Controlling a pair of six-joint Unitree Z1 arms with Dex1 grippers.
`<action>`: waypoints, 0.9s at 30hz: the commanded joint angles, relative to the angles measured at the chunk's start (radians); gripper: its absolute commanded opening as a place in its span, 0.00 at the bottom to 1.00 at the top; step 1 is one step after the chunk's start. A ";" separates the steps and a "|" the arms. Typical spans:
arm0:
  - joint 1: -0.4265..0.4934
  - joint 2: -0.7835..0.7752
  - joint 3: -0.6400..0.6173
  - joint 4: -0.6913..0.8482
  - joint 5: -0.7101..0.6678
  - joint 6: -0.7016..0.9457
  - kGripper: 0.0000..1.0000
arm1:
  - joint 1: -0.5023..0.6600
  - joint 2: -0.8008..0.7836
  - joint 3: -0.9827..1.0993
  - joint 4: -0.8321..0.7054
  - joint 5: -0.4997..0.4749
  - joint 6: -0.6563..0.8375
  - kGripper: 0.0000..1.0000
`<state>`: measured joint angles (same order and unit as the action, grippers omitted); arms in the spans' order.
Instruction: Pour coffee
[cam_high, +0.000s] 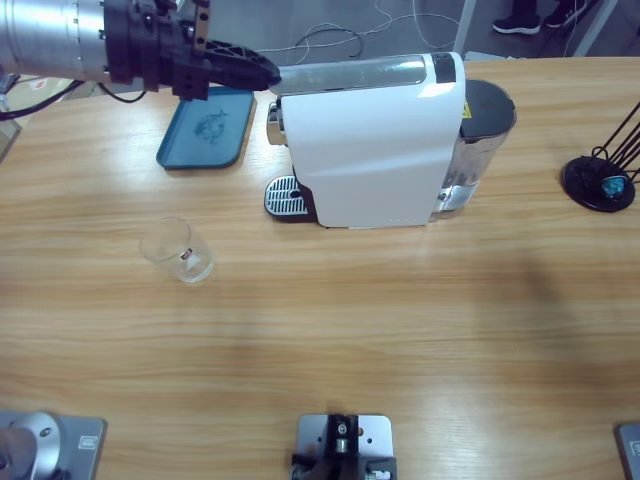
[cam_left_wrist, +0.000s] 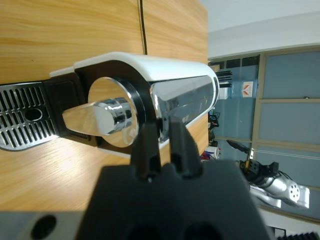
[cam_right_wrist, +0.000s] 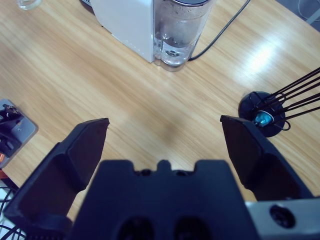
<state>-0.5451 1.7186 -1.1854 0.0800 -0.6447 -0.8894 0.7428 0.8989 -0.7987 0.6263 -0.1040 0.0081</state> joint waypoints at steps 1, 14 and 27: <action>-0.084 -0.146 -0.123 0.013 0.090 0.000 0.00 | -0.006 -0.042 0.042 -0.041 0.023 0.042 1.00; -0.268 -0.375 0.157 0.014 0.414 0.800 0.98 | -0.128 0.061 0.117 -0.151 -0.362 0.362 1.00; -0.352 -0.671 0.559 0.017 0.709 0.866 0.99 | -0.407 0.479 0.413 -0.731 -0.250 0.431 0.88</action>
<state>-0.8877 1.1199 -0.6933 0.0863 0.0521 -0.0091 0.4629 1.1740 -0.5001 0.1165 -0.4197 0.4145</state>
